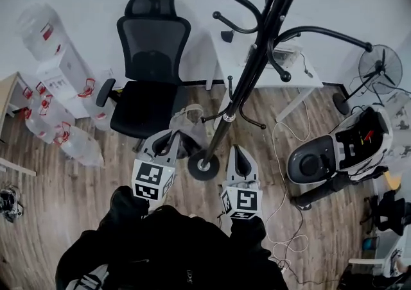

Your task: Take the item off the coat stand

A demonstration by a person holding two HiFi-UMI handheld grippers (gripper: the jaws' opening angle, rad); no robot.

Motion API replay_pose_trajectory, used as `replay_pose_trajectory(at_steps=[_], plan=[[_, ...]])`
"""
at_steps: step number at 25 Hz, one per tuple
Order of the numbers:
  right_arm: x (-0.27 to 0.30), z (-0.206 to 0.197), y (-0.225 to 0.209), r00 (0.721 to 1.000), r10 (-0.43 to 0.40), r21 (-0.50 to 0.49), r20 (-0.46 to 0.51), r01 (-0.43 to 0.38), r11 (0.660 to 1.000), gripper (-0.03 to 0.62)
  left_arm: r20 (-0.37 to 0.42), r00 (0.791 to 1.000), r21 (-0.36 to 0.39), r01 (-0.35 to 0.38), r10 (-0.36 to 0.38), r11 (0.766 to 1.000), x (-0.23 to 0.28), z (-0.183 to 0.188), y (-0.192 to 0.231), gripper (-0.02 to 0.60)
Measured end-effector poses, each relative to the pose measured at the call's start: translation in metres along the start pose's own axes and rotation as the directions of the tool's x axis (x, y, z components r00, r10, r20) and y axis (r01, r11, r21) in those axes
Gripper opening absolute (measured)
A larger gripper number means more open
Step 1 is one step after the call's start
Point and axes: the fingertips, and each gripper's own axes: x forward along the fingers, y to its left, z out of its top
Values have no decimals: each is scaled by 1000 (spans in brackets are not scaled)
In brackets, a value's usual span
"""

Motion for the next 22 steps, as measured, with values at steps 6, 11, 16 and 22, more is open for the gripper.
replay_pose_trajectory(at_steps=[6,11,16,22], plan=[[6,1,32,995,104,-11,9,-104,995,17,11,995,-35,-99,100,994,-35,-10,21,28],[9,-2,58,985,175,-13,6,-175,984,17,11,986,-47,-164,165,985,-60,-19,34,28],[9,-7,85,971,240,-14,-1,-240,971,17,0,974,-63,-227,227,972,-88,-33,47,28],[6,-12,116,950,312,-15,-10,-312,950,17,-8,956,-81,-292,292,953,-122,-49,57,28]])
